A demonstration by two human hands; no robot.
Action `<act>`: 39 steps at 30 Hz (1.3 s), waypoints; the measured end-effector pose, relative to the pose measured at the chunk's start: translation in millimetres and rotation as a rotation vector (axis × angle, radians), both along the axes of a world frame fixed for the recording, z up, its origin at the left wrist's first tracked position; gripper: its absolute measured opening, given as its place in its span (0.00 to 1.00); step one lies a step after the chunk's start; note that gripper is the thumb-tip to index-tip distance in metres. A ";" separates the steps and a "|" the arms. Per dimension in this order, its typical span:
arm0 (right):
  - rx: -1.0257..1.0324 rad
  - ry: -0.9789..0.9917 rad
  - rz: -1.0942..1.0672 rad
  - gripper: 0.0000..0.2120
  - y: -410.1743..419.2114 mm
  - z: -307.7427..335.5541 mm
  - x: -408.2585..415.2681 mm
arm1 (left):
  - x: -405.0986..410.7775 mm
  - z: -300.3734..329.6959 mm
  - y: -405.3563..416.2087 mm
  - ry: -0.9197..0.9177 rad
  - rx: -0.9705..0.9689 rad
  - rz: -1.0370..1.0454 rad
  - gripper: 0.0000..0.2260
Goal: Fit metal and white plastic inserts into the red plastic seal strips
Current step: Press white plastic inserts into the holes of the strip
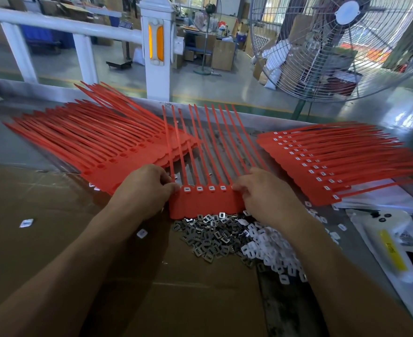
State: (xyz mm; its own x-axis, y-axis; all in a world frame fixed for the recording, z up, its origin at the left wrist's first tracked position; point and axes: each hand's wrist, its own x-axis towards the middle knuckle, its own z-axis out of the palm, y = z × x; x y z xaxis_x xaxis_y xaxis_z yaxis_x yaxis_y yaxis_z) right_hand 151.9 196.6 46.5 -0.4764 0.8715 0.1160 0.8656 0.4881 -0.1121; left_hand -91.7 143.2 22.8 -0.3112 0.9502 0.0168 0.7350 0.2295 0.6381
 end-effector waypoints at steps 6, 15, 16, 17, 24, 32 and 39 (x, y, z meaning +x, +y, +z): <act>-0.295 0.330 0.021 0.08 4.4 6.4 36.8 | -0.2 -0.9 0.1 -0.002 0.000 0.001 0.08; -0.399 0.282 0.107 0.03 -0.6 9.8 43.9 | 0.8 1.8 -1.3 0.005 -0.024 0.009 0.08; -0.385 0.274 0.104 0.03 -0.8 9.3 42.6 | 0.9 2.2 -1.5 0.002 -0.022 0.009 0.08; -0.370 0.270 0.102 0.03 -1.1 8.8 41.5 | 1.1 2.5 -1.8 -0.003 -0.021 0.008 0.07; -0.351 0.331 0.064 0.05 -1.0 7.1 41.7 | 0.0 2.0 -1.7 -0.017 -0.010 -0.005 0.08; -0.284 0.719 -0.251 0.06 9.2 -5.9 33.6 | 1.4 2.0 -1.7 -0.006 -0.011 0.001 0.07; -0.226 0.696 -0.349 0.08 19.6 -16.8 14.3 | 0.2 0.1 -1.2 0.023 -0.006 -0.001 0.07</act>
State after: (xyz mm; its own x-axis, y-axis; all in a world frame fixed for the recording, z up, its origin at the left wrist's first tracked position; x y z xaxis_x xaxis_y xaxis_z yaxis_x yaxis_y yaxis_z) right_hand 166.1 216.2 29.7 -0.0559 0.9944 0.0892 0.6596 0.1039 -0.7444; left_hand -91.5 141.9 22.9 -0.3102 0.9505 0.0179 0.7493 0.2329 0.6199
